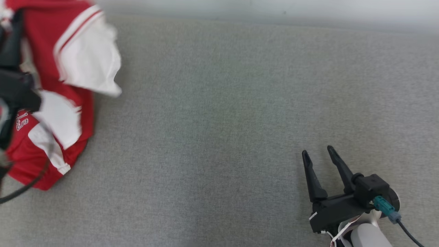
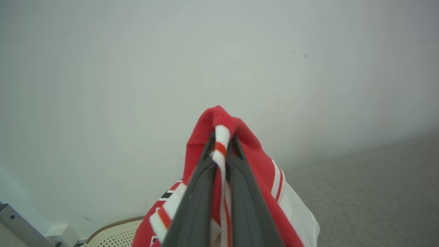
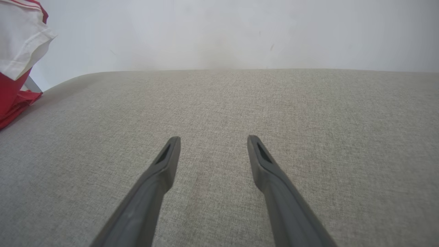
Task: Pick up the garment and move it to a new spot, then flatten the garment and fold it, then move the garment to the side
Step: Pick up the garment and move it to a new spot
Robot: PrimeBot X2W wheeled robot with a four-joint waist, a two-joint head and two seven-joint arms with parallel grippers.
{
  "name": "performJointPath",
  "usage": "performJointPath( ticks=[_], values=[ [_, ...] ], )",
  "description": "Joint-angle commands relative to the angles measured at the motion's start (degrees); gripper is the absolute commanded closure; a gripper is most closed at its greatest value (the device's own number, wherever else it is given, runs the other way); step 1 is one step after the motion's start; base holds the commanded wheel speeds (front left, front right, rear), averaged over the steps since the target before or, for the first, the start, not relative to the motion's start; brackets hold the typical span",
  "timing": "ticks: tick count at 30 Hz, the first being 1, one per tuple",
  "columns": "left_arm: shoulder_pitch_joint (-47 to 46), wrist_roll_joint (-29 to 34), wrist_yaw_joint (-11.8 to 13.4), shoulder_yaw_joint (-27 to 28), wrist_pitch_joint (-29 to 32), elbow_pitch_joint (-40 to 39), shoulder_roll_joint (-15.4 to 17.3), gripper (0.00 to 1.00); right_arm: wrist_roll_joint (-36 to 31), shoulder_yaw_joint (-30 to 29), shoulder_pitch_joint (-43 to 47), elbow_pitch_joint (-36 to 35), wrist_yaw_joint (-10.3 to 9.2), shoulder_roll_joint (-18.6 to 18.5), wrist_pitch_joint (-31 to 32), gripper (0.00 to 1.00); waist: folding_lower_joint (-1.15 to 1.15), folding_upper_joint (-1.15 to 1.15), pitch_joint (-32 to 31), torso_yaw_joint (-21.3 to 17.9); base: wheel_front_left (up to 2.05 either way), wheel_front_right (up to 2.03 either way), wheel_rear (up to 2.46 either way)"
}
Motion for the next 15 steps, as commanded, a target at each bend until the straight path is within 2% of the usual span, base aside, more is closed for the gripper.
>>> performJointPath(
  ticks=[1,4,8,12,13,15],
  values=[
    [-0.1,0.0,0.0,-0.7,-0.2,-2.2,-1.2,1.0,0.5,-0.1,0.9,0.1,0.04,0.5,-0.1,0.0,0.01,0.0,-2.4,-1.1,0.0,0.0,0.0],
    [1.5,-1.0,0.0,-1.8,-0.2,-6.7,-4.3,1.0,1.0,-0.1,1.8,0.2,0.04,1.3,-0.1,0.0,0.01,0.0,-4.0,-2.6,0.0,0.0,0.0],
    [5.5,-2.4,0.1,-2.7,-0.2,-10.0,-10.1,1.0,1.4,0.1,2.5,0.4,0.04,2.3,-0.1,0.0,0.01,0.0,-5.7,-5.4,0.0,0.0,0.0],
    [9.9,-3.4,0.3,-4.2,-0.3,-10.1,-16.2,1.0,1.6,-0.1,3.0,0.6,0.04,2.7,-0.1,0.0,0.01,0.0,-6.4,-9.1,0.0,0.0,0.0],
    [11.6,-3.6,0.3,-5.3,-0.2,-9.1,-19.3,1.0,1.6,-0.1,3.4,0.6,0.04,2.8,-0.1,0.0,0.01,0.0,-6.6,-11.0,0.0,0.0,0.0],
    [12.4,-3.2,0.2,-6.3,-0.2,-8.2,-22.0,1.0,1.7,0.1,3.6,0.6,0.04,2.9,-0.1,0.0,0.01,0.0,-6.5,-13.0,0.0,0.0,0.0]
  ],
)
